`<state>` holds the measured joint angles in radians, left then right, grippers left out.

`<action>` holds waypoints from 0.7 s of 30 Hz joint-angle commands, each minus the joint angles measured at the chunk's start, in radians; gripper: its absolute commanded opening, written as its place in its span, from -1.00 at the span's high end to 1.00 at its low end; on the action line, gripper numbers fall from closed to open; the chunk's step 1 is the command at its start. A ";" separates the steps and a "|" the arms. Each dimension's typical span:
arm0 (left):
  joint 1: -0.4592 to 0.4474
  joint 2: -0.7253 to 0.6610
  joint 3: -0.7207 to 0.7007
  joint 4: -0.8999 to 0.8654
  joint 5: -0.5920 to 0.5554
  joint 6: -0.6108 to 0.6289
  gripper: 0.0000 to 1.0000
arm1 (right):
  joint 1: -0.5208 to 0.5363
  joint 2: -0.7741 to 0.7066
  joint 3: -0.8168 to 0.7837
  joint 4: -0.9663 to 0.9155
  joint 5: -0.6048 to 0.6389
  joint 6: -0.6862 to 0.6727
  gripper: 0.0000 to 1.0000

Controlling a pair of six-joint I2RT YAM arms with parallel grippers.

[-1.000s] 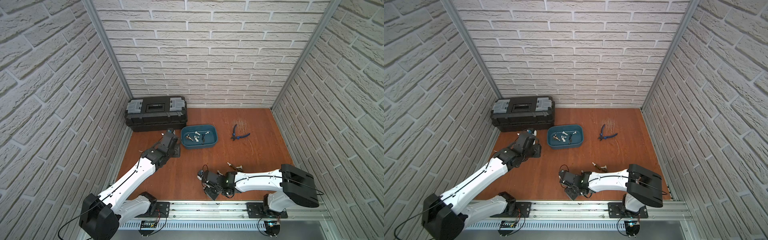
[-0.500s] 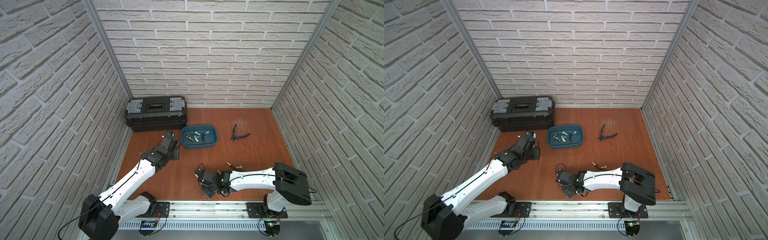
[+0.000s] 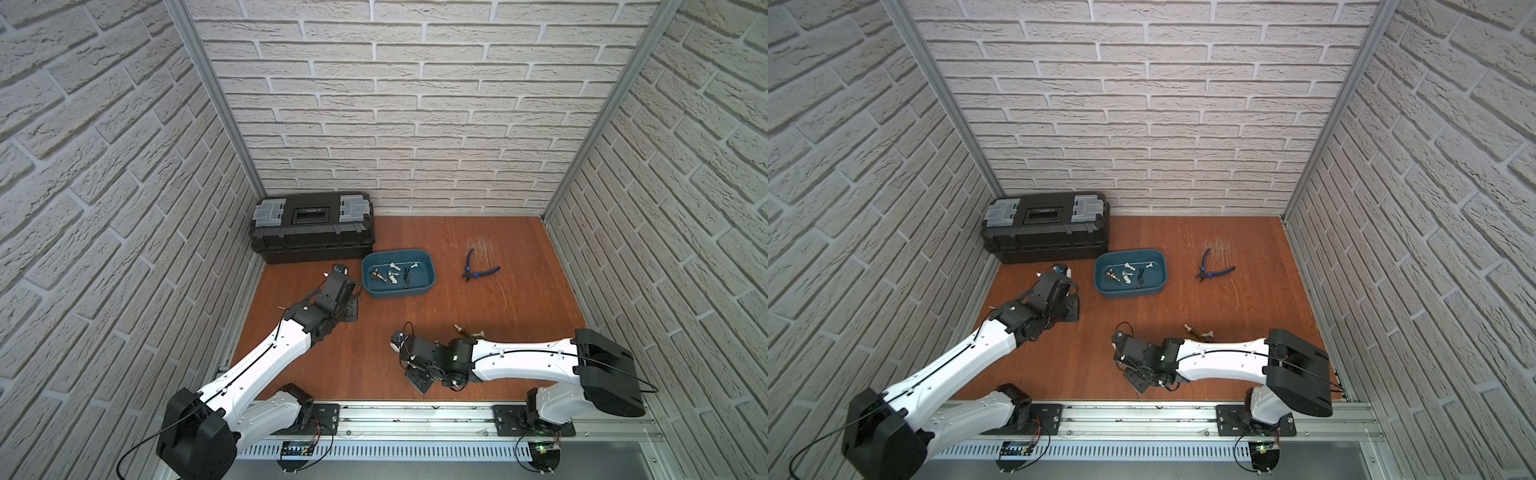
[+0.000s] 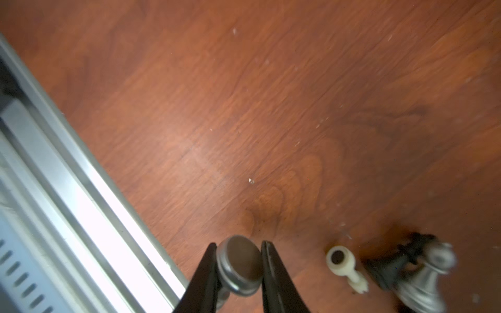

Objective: Put the chess pieces into the storage box
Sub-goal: Pick up the chess piece at the center of the board, then place the chess piece in the storage box.

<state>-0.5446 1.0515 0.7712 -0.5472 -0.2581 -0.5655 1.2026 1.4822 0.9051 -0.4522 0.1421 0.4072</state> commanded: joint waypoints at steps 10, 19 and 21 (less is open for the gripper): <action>0.004 -0.108 -0.041 0.004 -0.071 -0.016 0.16 | -0.286 0.235 0.415 0.037 -0.006 -0.196 0.62; 0.008 -0.141 -0.082 -0.008 -0.064 -0.030 0.16 | -0.438 0.489 0.726 -0.014 -0.032 -0.232 0.63; 0.011 -0.152 -0.092 -0.011 -0.061 -0.036 0.16 | -0.466 0.535 0.736 -0.013 -0.029 -0.236 0.63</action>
<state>-0.5434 0.9226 0.6998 -0.5564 -0.3107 -0.5838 0.7635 1.9965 1.6146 -0.4519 0.1219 0.1951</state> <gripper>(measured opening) 0.418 0.282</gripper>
